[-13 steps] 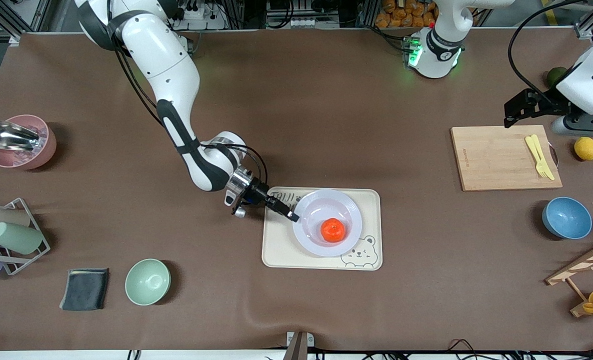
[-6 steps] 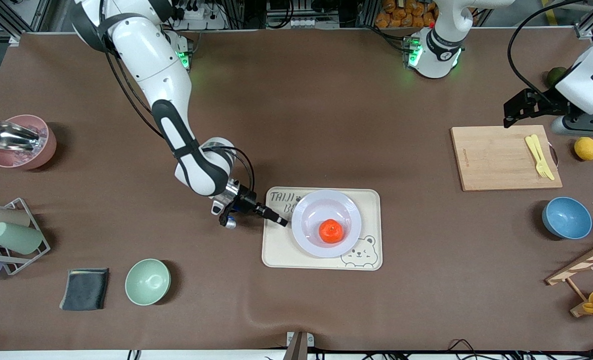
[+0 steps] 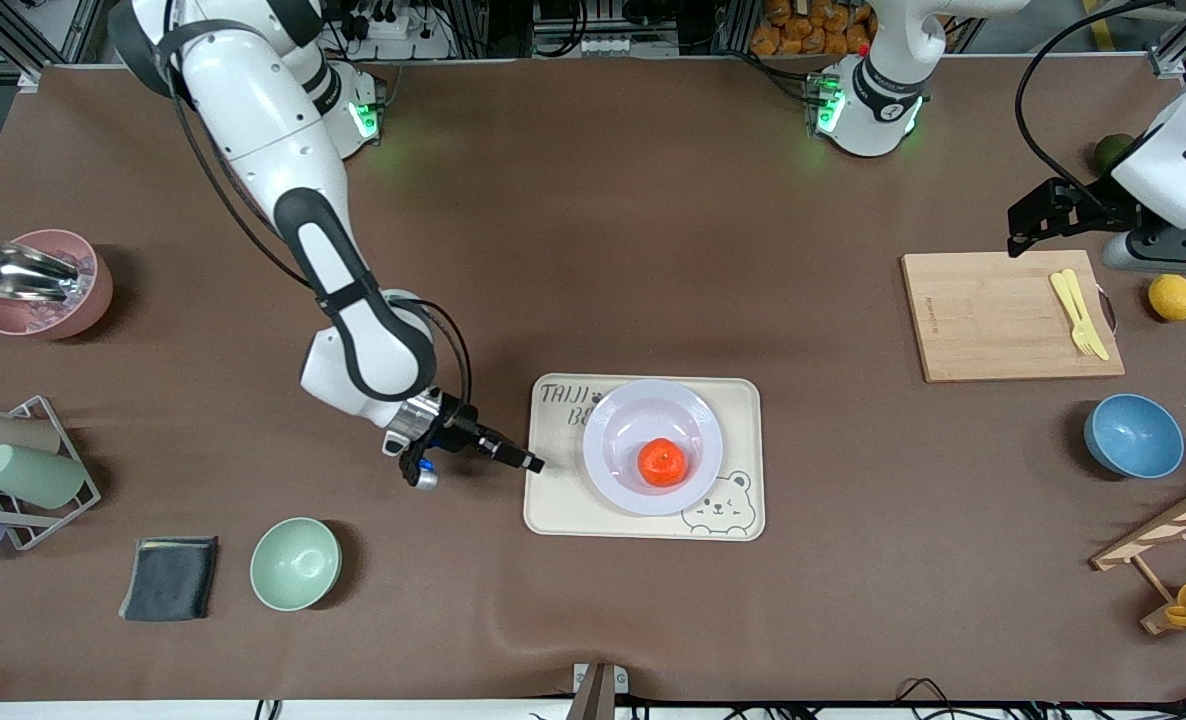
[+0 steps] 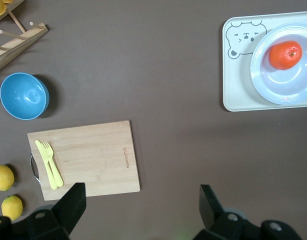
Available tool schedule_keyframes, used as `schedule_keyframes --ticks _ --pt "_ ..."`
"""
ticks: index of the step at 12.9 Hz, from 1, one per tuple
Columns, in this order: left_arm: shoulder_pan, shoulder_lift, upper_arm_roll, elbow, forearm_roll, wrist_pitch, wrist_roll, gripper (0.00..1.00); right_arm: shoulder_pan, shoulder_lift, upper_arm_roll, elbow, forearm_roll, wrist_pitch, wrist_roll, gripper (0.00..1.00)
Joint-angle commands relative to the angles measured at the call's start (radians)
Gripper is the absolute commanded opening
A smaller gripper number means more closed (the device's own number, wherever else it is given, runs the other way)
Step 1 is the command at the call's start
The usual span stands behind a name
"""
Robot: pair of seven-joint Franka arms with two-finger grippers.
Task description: Place orange and plate with both arms
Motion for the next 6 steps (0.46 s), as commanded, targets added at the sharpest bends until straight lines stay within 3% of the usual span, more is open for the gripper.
schedule_keyframes --ticks 1,3,6 --pt "0.001 0.0 0.0 0.006 -0.003 0.009 0.006 1.0 -0.083 -0.034 0.015 -0.036 -0.091 -0.087 0.024 0.42" --pt "0.001 0.0 0.0 0.006 -0.003 0.009 0.006 1.0 -0.132 -0.037 0.015 -0.036 -0.177 -0.15 0.053 0.42" --pt "0.001 0.0 0.0 0.006 -0.003 0.009 0.005 1.0 -0.239 -0.052 0.015 0.002 -0.405 -0.29 0.153 0.42"
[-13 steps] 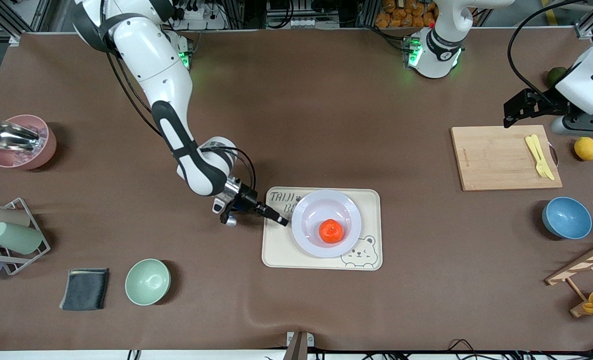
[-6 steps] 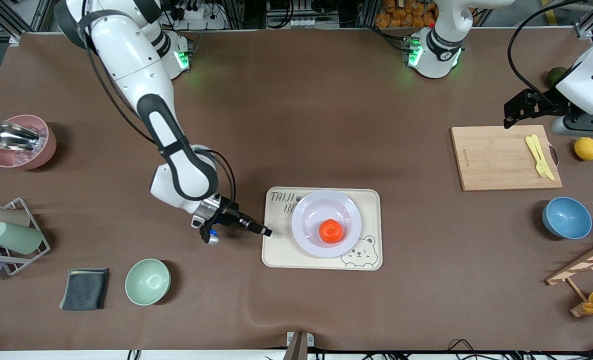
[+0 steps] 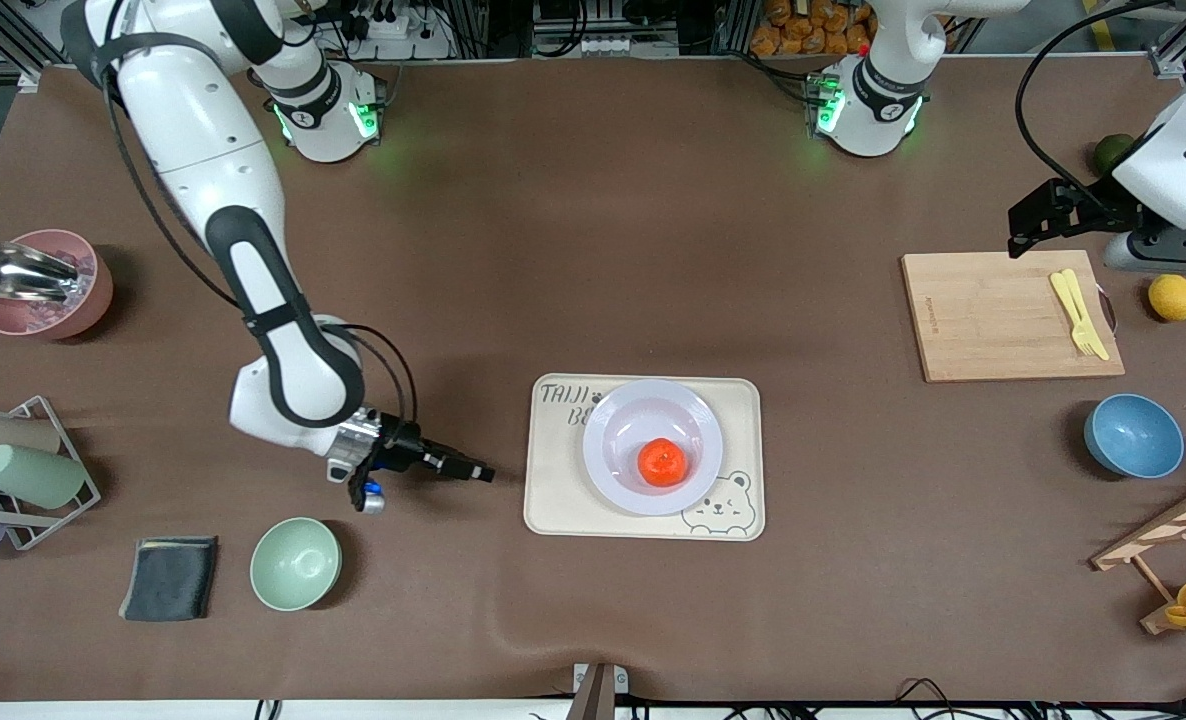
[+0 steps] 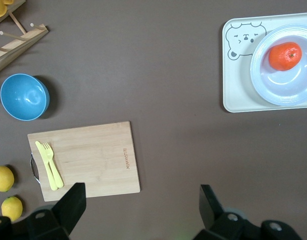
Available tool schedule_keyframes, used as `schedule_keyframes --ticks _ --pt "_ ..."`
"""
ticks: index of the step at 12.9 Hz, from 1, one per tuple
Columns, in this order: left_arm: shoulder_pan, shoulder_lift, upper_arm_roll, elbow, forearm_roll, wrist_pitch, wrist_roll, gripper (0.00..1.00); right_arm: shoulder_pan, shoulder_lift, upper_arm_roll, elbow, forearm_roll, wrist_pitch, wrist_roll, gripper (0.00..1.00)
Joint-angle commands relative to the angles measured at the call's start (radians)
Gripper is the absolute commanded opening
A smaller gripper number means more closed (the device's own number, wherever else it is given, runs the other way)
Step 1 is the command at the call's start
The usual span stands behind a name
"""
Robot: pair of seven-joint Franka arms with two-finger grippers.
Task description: Place orange and plate with both arms
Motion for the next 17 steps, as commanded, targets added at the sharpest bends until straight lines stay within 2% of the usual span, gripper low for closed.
schedule_keyframes --ticks 1,2,3,4,9,12,14,16,17 --pt "0.001 0.0 0.0 0.006 -0.003 0.006 0.006 1.0 -0.103 -0.042 0.017 0.028 -0.194 -0.145 0.119 0.46" --pt "0.001 0.0 0.0 0.006 -0.003 0.006 0.006 1.0 -0.138 -0.042 0.017 0.059 -0.259 -0.202 0.139 0.67" --pt "0.001 0.0 0.0 0.006 -0.003 0.008 0.006 1.0 -0.171 -0.042 0.017 0.083 -0.319 -0.247 0.141 0.97" --pt "0.001 0.0 0.0 0.006 -0.003 0.008 0.006 1.0 -0.197 -0.042 0.017 0.108 -0.391 -0.284 0.141 1.0" --pt "0.002 0.002 0.0 0.006 -0.005 0.008 0.005 1.0 -0.321 -0.042 0.019 0.272 -0.727 -0.529 0.138 1.0" --pt "0.002 0.002 0.0 0.006 -0.005 0.009 0.005 1.0 -0.323 -0.058 0.017 0.349 -0.922 -0.643 0.142 1.0" --pt "0.002 0.002 0.0 0.006 -0.005 0.009 0.006 1.0 -0.32 -0.159 0.019 0.312 -1.029 -0.648 0.141 1.0" --pt "0.002 0.002 0.0 0.006 -0.005 0.009 0.005 1.0 -0.318 -0.266 0.017 0.24 -1.076 -0.692 0.177 1.0" --pt "0.002 0.002 0.0 0.006 -0.005 0.009 0.006 1.0 -0.32 -0.343 0.017 0.164 -1.08 -0.681 0.197 1.0"
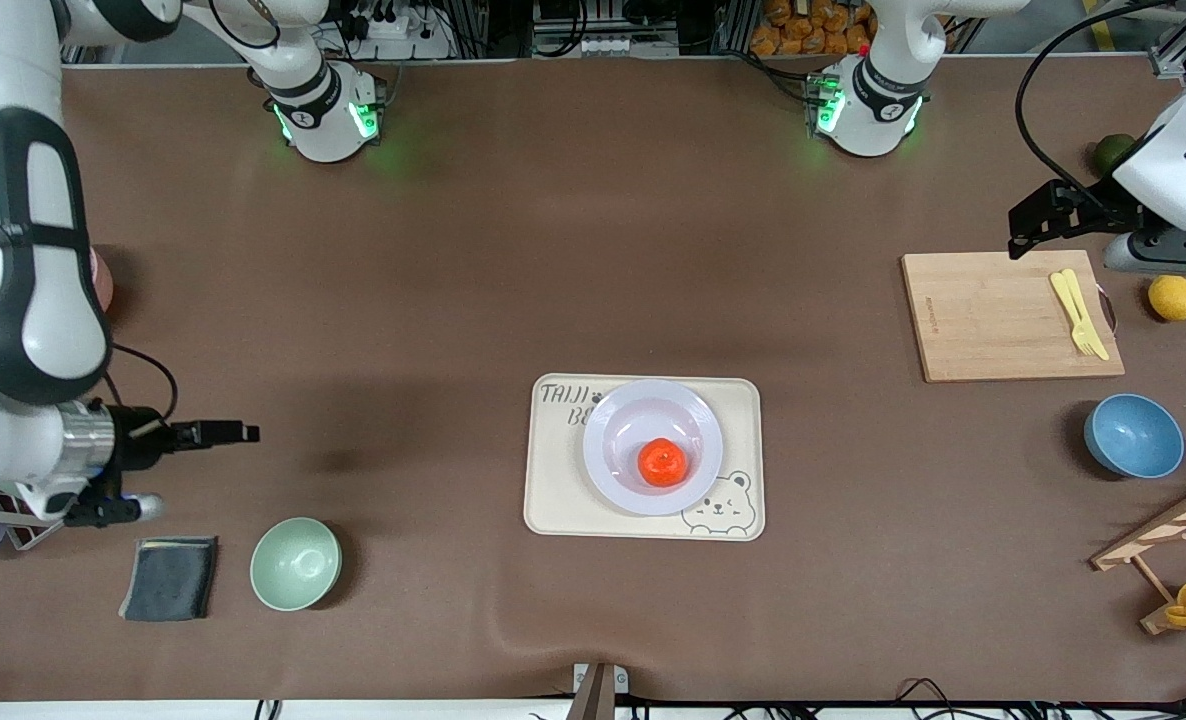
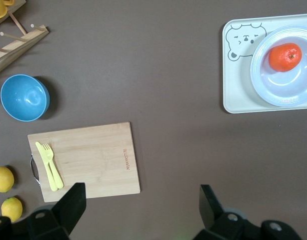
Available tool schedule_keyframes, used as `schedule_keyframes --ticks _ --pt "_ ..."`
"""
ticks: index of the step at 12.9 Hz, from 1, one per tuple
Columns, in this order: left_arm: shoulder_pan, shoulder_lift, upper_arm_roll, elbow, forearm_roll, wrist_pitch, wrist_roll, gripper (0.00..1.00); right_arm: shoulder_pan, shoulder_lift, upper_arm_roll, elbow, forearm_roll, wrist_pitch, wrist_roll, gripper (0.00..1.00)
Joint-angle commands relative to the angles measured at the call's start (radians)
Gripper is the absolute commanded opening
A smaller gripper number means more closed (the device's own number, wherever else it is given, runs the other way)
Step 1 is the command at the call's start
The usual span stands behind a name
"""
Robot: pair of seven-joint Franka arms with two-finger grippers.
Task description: Place orange and plate with both arms
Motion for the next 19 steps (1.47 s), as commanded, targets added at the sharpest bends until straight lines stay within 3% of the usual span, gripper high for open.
schedule_keyframes --ticks 1,5,10,13,19 --pt "0.001 0.0 0.0 0.005 -0.005 0.004 0.006 1.0 -0.003 -0.215 0.006 -0.229 -0.041 0.037 0.044 1.0" --pt "0.001 0.0 0.001 0.005 -0.005 0.005 0.006 1.0 -0.016 -0.404 0.004 -0.395 -0.05 0.061 0.087 1.0" --pt "0.001 0.0 0.001 0.005 -0.005 0.005 0.006 1.0 -0.014 -0.538 0.007 -0.397 -0.115 -0.015 0.136 1.0" --pt "0.001 0.002 0.001 0.004 -0.005 0.005 0.006 1.0 0.018 -0.558 0.018 -0.384 -0.204 0.052 0.204 1.0" --pt "0.001 0.002 0.001 0.005 -0.005 0.012 0.006 1.0 0.044 -0.515 0.008 -0.295 -0.248 0.061 0.207 1.0"
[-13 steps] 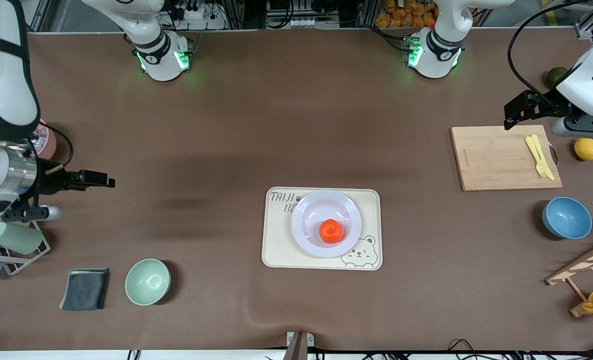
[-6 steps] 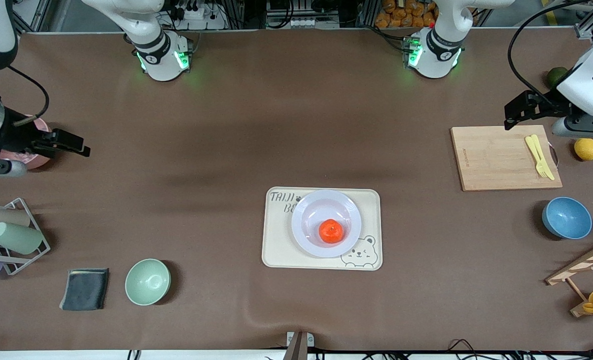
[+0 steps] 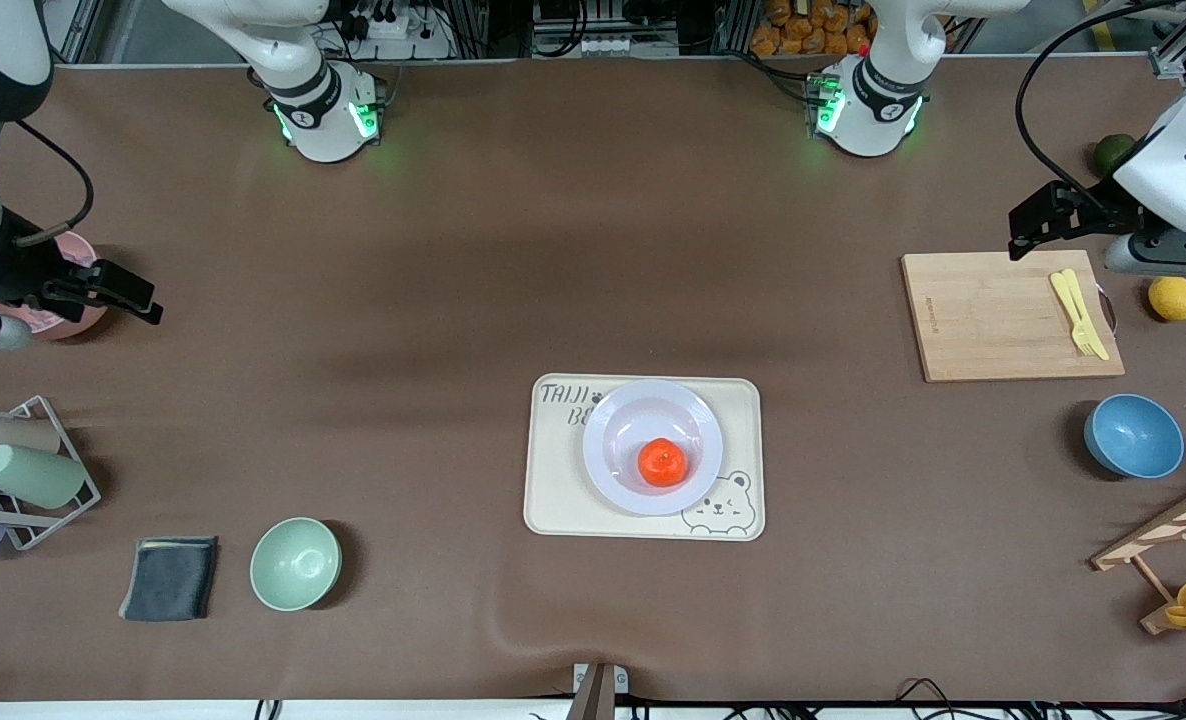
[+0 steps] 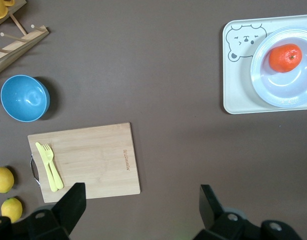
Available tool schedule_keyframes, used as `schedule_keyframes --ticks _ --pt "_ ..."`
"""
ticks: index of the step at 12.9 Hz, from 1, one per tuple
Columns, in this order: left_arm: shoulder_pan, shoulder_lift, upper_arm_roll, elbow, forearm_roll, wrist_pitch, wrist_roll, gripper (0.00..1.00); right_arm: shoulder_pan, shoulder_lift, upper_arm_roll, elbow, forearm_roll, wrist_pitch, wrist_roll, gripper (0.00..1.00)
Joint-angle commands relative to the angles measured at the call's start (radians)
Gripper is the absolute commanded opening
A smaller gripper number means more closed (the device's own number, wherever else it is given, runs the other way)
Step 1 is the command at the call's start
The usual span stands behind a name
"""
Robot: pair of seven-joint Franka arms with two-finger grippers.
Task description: Place orange and plate with both arms
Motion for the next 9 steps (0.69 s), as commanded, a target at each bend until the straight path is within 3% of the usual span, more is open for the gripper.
schedule_keyframes --ticks 1,4,7,9 --pt "0.001 0.001 0.001 0.005 -0.005 0.008 0.006 1.0 0.046 0.025 -0.006 0.049 -0.083 0.021 0.024 1.0" --pt "0.001 0.001 0.001 0.005 -0.007 0.01 0.006 1.0 0.038 0.028 -0.008 0.077 -0.095 0.024 0.032 1.0" --pt "0.002 0.001 0.003 0.004 -0.007 0.008 0.008 1.0 0.107 0.03 -0.1 0.079 -0.081 0.021 0.034 1.0" --pt "0.002 0.001 0.004 0.005 -0.007 0.008 0.006 1.0 0.114 0.028 -0.106 0.079 -0.077 0.018 0.035 1.0"
